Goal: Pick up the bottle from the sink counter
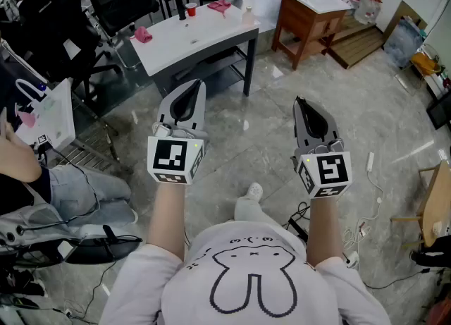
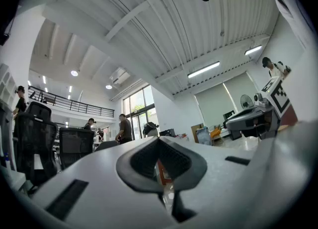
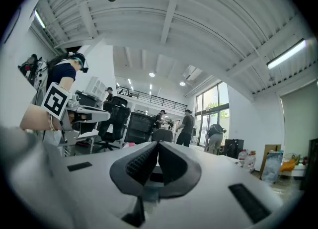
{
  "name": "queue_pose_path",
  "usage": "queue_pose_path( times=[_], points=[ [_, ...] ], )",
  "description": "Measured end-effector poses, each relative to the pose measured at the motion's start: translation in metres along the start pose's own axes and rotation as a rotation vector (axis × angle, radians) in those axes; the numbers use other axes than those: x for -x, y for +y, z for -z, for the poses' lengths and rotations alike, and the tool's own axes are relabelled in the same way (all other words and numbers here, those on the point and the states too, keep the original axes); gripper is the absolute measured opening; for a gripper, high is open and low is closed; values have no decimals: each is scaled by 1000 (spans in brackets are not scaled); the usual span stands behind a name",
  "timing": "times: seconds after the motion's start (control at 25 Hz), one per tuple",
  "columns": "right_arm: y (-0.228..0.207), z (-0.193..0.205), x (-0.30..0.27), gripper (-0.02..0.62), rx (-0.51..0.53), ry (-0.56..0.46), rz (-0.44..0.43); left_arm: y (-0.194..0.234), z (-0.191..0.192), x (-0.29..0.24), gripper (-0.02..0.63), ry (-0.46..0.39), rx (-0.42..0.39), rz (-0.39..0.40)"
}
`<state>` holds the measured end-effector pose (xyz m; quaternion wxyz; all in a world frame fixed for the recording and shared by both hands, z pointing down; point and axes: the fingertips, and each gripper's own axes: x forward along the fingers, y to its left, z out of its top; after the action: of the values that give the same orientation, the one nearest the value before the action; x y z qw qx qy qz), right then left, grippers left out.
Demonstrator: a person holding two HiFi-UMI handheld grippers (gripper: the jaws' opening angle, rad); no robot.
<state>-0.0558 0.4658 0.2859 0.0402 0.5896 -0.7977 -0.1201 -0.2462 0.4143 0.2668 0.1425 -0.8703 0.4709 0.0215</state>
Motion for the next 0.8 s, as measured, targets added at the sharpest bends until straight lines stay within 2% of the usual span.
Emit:
queue_pose_path(
  times=[0.32, 0.52, 0.8],
  points=[
    [-47, 17, -42, 29, -22, -6, 10, 3, 15, -60, 6, 8, 5, -5],
    [-84, 36, -92, 29, -67, -15, 13, 14, 36, -121, 6, 26, 8, -11],
    [-145, 53, -158, 29, -69, -17, -18, 22, 52, -208, 6, 43, 20, -36]
  ],
)
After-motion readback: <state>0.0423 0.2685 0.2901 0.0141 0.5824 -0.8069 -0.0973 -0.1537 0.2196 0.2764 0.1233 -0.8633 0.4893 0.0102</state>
